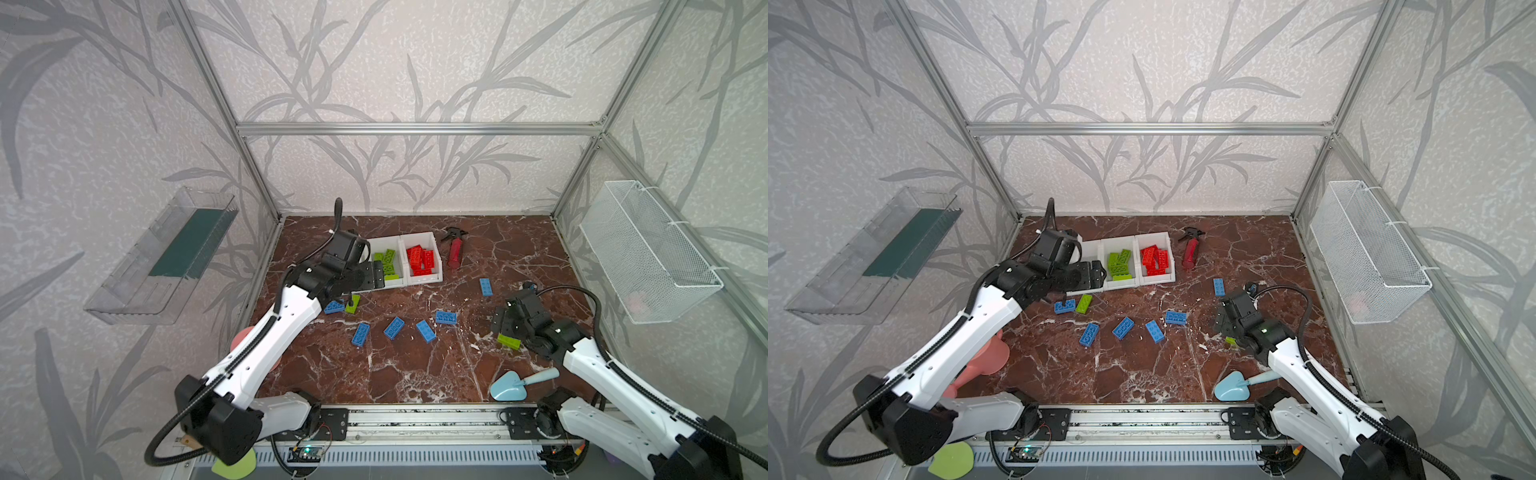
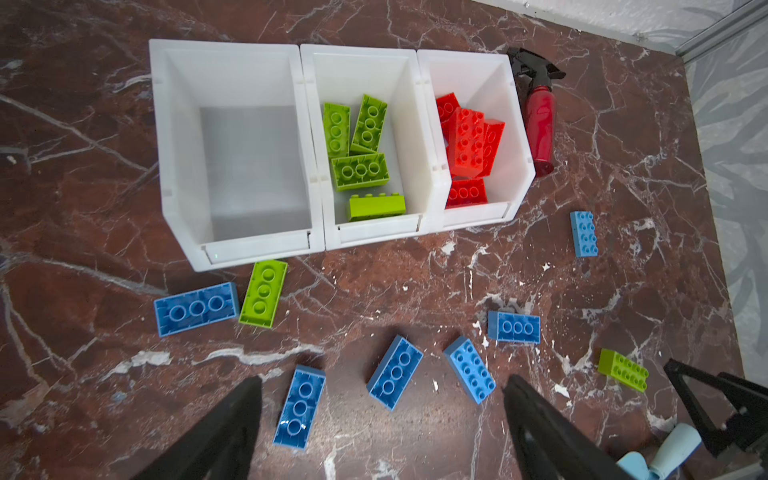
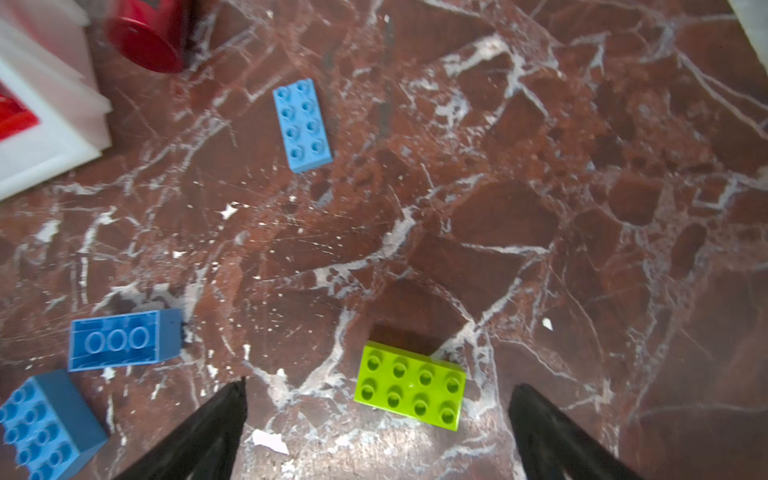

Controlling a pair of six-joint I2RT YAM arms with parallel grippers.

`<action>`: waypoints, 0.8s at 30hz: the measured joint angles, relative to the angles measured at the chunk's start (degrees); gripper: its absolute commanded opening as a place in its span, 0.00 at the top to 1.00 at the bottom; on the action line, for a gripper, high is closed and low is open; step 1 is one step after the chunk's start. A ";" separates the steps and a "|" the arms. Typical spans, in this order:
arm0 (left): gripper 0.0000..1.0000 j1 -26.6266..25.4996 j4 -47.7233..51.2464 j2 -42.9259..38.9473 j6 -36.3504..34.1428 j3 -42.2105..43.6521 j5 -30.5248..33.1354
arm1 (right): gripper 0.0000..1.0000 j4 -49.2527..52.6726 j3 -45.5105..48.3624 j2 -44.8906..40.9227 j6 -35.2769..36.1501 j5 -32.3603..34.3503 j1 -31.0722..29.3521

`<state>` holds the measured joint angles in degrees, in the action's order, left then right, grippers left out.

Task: Sort the legos into containers by color
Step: 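Withdraw the left gripper while the right gripper grasps a lime-green brick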

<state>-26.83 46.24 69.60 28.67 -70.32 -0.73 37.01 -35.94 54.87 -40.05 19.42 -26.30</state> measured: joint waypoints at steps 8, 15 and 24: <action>0.09 0.00 -0.46 -13.81 -1.57 11.69 0.07 | 0.01 5.62 0.00 6.78 -7.41 0.59 1.03; 0.08 0.00 -0.44 -15.72 -2.69 15.32 1.68 | 0.00 5.09 0.00 12.55 -11.15 -1.11 1.09; 0.08 0.09 -0.50 -16.28 -3.65 15.34 2.60 | 0.07 1.95 -0.24 18.86 -12.63 -5.33 1.99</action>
<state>-26.74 45.74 53.32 25.02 -54.98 1.87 38.96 -36.18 73.73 -52.69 14.09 -24.32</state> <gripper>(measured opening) 0.919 0.940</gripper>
